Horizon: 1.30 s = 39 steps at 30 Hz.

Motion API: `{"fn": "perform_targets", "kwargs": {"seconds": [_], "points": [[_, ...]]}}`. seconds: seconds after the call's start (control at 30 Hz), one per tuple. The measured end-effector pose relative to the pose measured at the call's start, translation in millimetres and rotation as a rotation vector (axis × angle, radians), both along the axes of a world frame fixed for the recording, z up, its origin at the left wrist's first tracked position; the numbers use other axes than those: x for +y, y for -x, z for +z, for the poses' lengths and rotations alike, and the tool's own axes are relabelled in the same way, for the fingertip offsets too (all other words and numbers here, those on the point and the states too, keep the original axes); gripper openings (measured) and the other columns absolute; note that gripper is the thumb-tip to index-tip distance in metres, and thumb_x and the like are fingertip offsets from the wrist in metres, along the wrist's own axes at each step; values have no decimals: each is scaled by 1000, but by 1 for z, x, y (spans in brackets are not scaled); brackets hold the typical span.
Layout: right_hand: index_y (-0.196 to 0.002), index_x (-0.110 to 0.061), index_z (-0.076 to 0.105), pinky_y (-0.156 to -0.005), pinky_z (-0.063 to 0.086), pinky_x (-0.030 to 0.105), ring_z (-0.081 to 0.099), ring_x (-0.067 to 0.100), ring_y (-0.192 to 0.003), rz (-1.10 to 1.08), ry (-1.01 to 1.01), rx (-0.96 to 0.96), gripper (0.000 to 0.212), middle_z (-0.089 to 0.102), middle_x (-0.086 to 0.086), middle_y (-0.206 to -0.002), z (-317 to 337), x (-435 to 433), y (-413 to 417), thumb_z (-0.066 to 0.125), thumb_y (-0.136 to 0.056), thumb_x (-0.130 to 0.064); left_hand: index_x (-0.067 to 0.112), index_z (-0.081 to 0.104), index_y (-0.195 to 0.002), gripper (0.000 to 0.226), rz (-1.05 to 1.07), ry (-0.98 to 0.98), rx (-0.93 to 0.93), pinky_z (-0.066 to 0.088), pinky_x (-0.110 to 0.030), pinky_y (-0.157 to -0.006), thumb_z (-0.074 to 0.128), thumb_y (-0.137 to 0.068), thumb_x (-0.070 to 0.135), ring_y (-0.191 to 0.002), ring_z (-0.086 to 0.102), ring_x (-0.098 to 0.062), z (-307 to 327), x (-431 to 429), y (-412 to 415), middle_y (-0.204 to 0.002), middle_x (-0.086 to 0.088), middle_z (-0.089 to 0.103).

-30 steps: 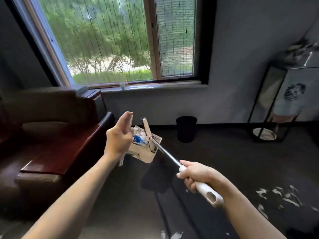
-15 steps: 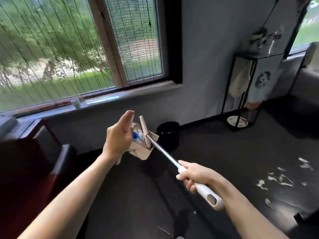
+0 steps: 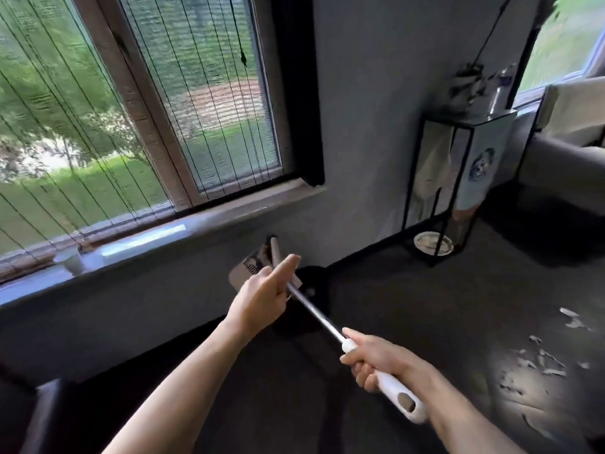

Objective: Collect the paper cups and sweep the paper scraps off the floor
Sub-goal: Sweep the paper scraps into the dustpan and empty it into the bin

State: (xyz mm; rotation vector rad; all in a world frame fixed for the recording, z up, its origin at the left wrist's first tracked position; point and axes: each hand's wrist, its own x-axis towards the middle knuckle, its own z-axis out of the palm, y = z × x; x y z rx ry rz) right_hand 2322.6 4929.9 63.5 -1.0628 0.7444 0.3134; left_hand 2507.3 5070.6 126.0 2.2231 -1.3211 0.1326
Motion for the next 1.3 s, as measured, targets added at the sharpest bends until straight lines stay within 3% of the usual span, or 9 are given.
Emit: {"fn": "perform_targets", "kwargs": {"seconds": [0.3, 0.43, 0.57, 0.63, 0.73, 0.9, 1.0, 1.17, 1.3], "points": [[-142, -35, 34, -28, 29, 13, 35, 3, -34, -259, -192, 12, 62, 37, -1, -50, -25, -32, -50, 46, -95, 5, 43, 32, -141, 61, -258, -309, -5, 50, -38, -74, 48, -89, 15, -86, 60, -31, -41, -68, -70, -99, -4, 57], [-124, -30, 48, -26, 27, 11, 34, 1, -30, -274, -259, 26, 40, 35, -1, -49, -20, -48, -48, 43, -98, 0, 61, 17, -137, 61, -308, -344, 355, 49, -21, -70, 52, -88, 58, -77, 62, 0, -48, -81, -65, -90, 18, 65], [-116, -33, 51, -24, 26, 12, 34, 2, -29, -324, -372, 23, 38, 33, 1, -53, -17, -61, -34, 42, -99, 0, 45, 12, -148, 94, -127, -333, 665, 38, 0, -63, 47, -70, 84, -80, 56, 17, -53, -89, -53, -99, 39, 61], [-125, -37, 46, -25, 26, 11, 33, 3, -29, -353, -395, 21, 49, 32, 1, -54, -20, -62, -27, 41, -98, 3, 38, 22, -149, 102, -72, -446, 662, 39, -3, -61, 41, -64, 92, -80, 56, 10, -57, -89, -45, -110, 18, 65], [-131, -38, 42, -24, 27, 11, 33, 4, -28, -377, -427, 12, 55, 32, 2, -55, -26, -68, -15, 39, -97, 5, 29, 26, -149, 101, -77, -581, 713, 50, -23, -49, 40, -68, 87, -60, 66, -10, -64, -85, -29, -80, 3, 71], [-129, -35, 46, -24, 27, 12, 33, 4, -28, -373, -443, 6, 54, 33, 3, -54, -29, -75, 7, 39, -95, 6, 31, 29, -147, 93, -31, -732, 353, 50, -40, -86, 24, -72, 88, -115, 57, -23, -66, -82, -23, -128, 2, 60], [-130, -34, 45, -24, 27, 12, 33, 5, -29, -374, -428, 3, 55, 35, 4, -53, -31, -76, 18, 40, -93, 7, 31, 33, -145, 85, -8, -711, 267, 45, -34, -76, 26, -79, 83, -114, 58, -25, -67, -80, -20, -123, -3, 62], [-127, -33, 47, -24, 27, 13, 34, 4, -30, -377, -394, -16, 51, 35, 4, -53, -26, -72, 21, 40, -94, 6, 40, 48, -133, 86, 45, -560, 268, 45, -33, -93, 21, -68, 90, -120, 55, -23, -56, -73, -40, -128, 2, 61], [-117, -27, 55, -24, 25, 10, 32, 4, -28, -436, -415, -27, 43, 34, 4, -53, -13, -80, 26, 37, -95, 4, 45, 57, -124, 60, 110, -339, 361, 44, -35, -97, 33, -80, 79, -119, 55, -20, -37, -65, -75, -128, 4, 62]]}}
